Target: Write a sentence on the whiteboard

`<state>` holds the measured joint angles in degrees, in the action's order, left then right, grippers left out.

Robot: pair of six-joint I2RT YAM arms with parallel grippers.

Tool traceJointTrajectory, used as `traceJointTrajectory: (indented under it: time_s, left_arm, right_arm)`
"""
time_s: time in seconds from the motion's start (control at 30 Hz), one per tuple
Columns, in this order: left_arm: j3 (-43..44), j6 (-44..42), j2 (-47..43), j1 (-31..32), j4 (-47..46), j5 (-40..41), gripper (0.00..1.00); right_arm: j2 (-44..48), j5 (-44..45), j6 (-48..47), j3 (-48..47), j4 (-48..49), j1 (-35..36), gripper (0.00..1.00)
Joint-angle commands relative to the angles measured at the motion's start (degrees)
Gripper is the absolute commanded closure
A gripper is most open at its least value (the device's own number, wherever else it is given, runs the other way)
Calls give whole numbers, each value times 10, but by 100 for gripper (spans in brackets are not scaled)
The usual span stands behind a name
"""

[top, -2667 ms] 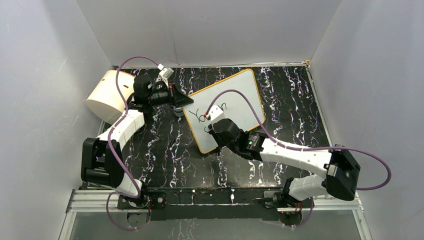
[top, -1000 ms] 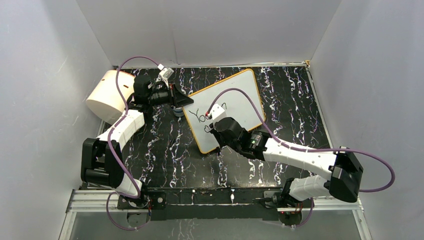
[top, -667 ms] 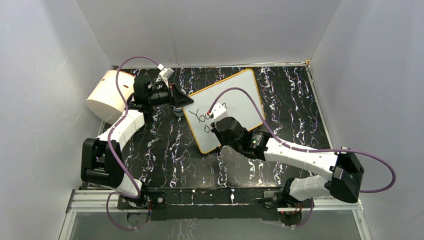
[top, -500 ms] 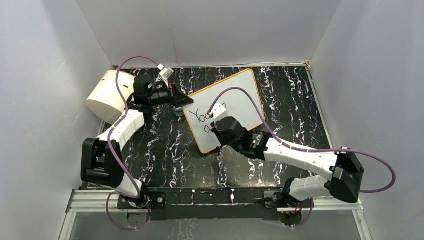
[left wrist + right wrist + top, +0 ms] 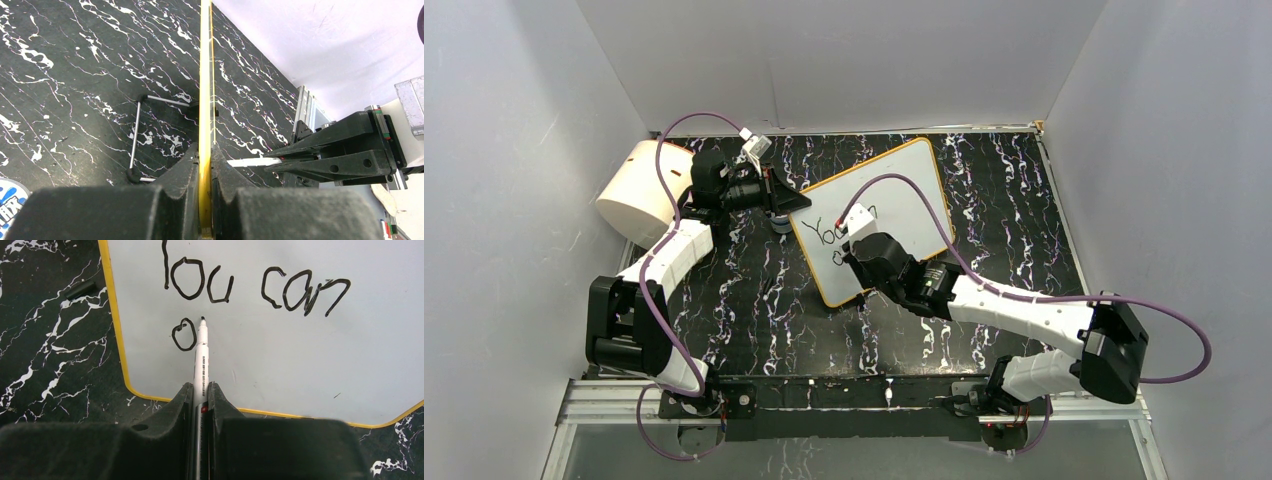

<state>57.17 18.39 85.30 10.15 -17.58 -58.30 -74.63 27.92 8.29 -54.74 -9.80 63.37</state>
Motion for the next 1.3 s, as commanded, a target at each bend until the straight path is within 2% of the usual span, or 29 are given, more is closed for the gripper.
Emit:
traceJointTrajectory:
  time_s: [0.0, 0.77, 1.27]
  left_arm:
    - [-16, -29, 3, 20, 65, -9, 100]
    - [-14, -28, 4, 20, 65, -9, 100]
    - [-16, -28, 3, 20, 65, -8, 100]
  right_arm:
    - [0, 12, -9, -17, 40, -4, 100]
    - [2, -1, 23, 4, -64, -6, 100]
    - [-1, 8, 18, 3, -42, -6, 100]
